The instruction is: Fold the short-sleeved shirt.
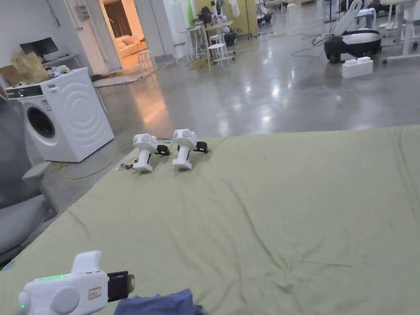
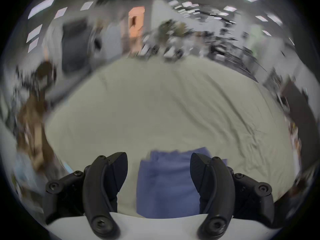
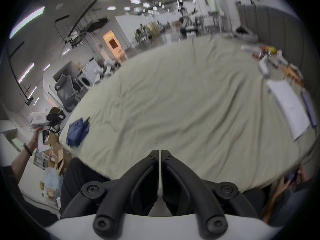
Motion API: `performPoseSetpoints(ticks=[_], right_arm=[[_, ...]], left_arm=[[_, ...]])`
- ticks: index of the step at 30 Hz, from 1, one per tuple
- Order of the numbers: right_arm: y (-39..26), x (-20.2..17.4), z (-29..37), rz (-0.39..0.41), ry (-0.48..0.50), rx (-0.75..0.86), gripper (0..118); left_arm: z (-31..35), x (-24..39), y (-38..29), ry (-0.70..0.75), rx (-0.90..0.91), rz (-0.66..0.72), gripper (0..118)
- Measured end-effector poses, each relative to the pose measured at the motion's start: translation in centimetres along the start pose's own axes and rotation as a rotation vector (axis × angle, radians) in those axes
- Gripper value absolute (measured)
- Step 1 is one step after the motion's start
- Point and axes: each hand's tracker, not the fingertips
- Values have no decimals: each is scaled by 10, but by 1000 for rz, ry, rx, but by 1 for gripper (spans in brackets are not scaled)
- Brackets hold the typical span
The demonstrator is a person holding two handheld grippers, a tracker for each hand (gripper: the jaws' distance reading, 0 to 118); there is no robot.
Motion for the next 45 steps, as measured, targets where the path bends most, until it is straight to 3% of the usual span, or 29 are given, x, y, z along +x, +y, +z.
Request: performPoseSetpoints(ticks=[3, 7, 11, 13, 15, 16, 17, 18, 19, 27, 45], right_arm=[[23, -2, 30, 14, -16, 134, 5], [48, -12, 70, 108, -68, 346, 5], [65, -38, 104, 184, -91, 517, 5], [68, -48, 117, 226, -125, 584, 5], [70, -59, 127, 256, -144, 628, 5], [70, -62, 132, 275, -155, 648, 5], [69, -65, 135, 290, -163, 663, 5], [68, -67, 138, 298, -168, 675, 5], [69, -66, 139, 303, -171, 682, 5], [67, -66, 149, 308, -167, 712, 5], [69, -68, 146, 336, -213, 695, 5]], left_arm=[[86, 33, 20, -90, 244, -33, 86], [191, 89, 29, -219, 557, -51, 86], [246, 158, 19, -162, 756, -139, 85], [264, 187, 9, -108, 829, -192, 77], [266, 196, 1, -149, 853, -231, 71], [271, 204, -3, -165, 838, -254, 62], [274, 211, -8, -167, 834, -285, 43], [281, 221, -13, -150, 843, -305, 13], [284, 225, -16, -153, 841, -316, 2], [283, 221, -26, -200, 817, -150, 1], [272, 215, -27, -246, 763, -118, 1]])
